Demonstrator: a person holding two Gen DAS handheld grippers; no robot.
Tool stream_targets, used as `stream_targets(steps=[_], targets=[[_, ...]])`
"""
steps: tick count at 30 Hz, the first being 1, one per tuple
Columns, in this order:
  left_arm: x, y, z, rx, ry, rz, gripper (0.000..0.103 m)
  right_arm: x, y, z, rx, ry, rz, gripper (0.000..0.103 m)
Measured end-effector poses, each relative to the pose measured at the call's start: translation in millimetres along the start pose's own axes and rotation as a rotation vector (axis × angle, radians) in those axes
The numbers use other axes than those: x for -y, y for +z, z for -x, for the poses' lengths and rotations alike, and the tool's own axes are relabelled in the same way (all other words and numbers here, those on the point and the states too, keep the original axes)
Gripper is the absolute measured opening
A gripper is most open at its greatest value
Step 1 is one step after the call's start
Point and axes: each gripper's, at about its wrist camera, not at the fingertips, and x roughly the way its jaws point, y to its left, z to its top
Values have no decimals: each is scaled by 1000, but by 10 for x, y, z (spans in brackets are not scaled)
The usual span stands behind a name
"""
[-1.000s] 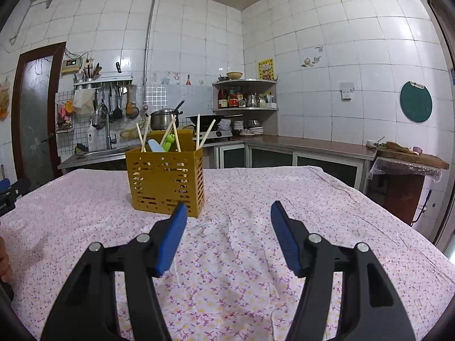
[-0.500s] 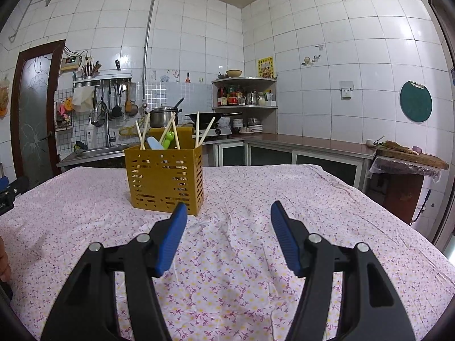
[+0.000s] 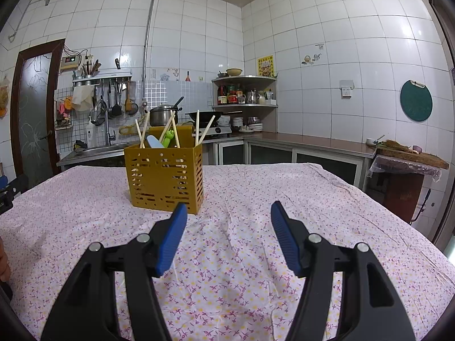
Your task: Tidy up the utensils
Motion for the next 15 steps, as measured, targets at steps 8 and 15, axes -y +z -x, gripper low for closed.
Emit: stream_targets(steps=[8,15], targets=[[0,1,-1,0,0,0,98,-9,-2,-1,-3,-1,-1,61],[-1,2,2,1,0,-1,98,-15,-8,1,-4,-1,-1,61]])
